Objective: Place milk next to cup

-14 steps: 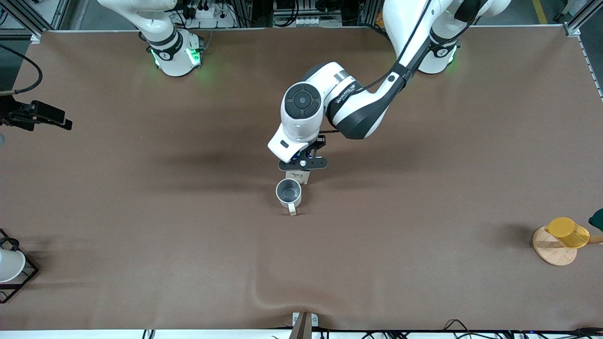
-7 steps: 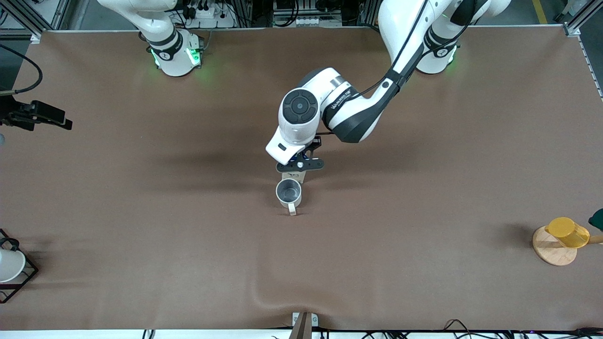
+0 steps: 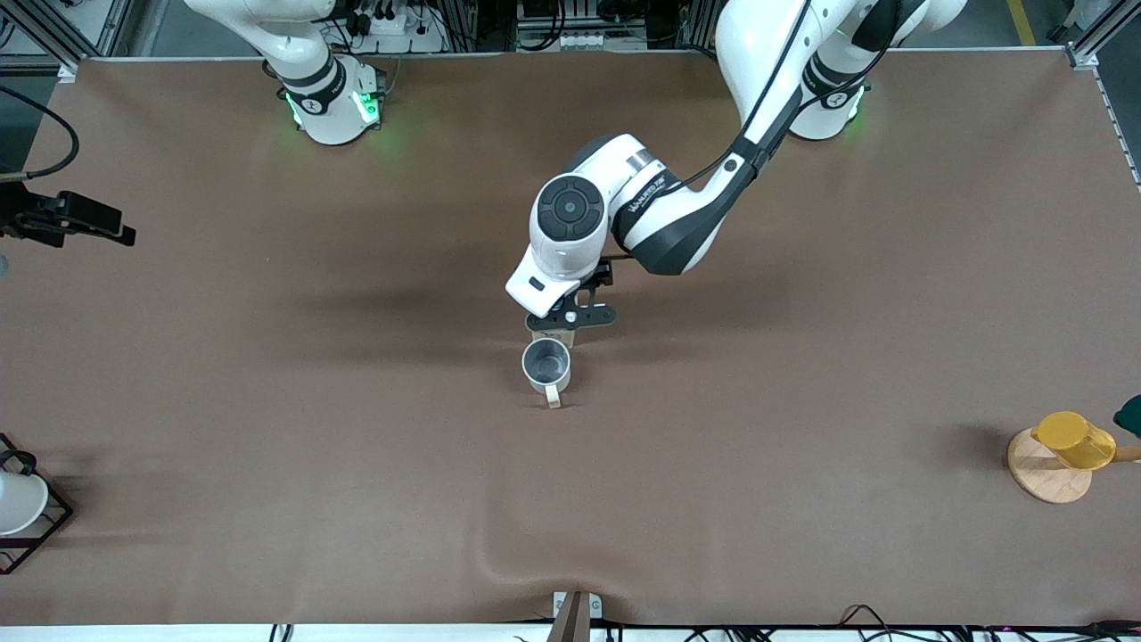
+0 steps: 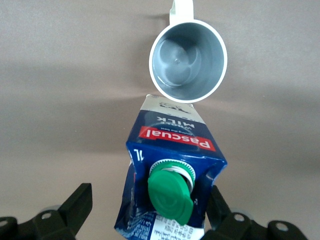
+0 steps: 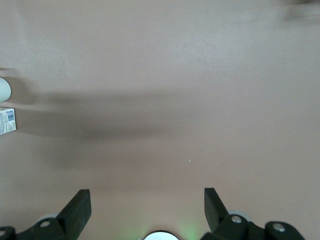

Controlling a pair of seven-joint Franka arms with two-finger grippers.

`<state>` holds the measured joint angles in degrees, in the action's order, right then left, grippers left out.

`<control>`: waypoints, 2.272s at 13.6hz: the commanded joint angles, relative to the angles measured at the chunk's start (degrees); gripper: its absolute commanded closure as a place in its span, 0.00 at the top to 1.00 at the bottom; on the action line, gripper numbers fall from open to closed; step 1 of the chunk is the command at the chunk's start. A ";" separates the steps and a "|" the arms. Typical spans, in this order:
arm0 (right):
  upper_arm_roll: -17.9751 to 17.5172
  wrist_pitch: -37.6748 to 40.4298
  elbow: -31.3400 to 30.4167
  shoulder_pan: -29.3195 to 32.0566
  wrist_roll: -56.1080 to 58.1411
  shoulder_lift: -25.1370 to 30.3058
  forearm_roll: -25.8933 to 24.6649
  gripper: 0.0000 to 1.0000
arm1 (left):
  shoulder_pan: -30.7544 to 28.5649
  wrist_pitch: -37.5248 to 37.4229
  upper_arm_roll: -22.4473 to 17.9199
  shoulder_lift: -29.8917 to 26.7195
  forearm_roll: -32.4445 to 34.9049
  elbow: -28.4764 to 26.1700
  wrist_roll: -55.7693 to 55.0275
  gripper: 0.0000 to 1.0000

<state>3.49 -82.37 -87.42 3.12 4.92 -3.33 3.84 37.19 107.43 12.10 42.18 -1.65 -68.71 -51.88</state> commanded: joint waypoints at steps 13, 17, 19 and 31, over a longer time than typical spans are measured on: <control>-0.85 0.10 -1.52 0.83 0.80 1.84 -0.77 1.00 | -22.93 -23.75 -0.68 -24.86 0.67 -0.55 0.20 1.00; -1.03 0.02 -1.44 0.57 1.06 1.84 -0.85 1.00 | -24.78 -23.76 -0.24 -25.74 10.61 -1.78 0.64 1.00; -1.29 0.10 -1.35 0.48 2.81 2.10 -1.90 1.00 | -27.07 -23.59 -0.06 -25.83 10.79 -1.95 2.39 1.00; -1.38 0.28 -1.26 0.39 3.87 2.80 -2.44 1.00 | -37.80 -21.14 -0.67 -35.31 6.57 -12.30 23.48 1.00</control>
<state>2.67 -82.27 -87.56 3.15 7.80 -2.32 2.48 0.15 83.79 11.45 12.06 6.40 -73.55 -30.11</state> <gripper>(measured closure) 0.000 0.000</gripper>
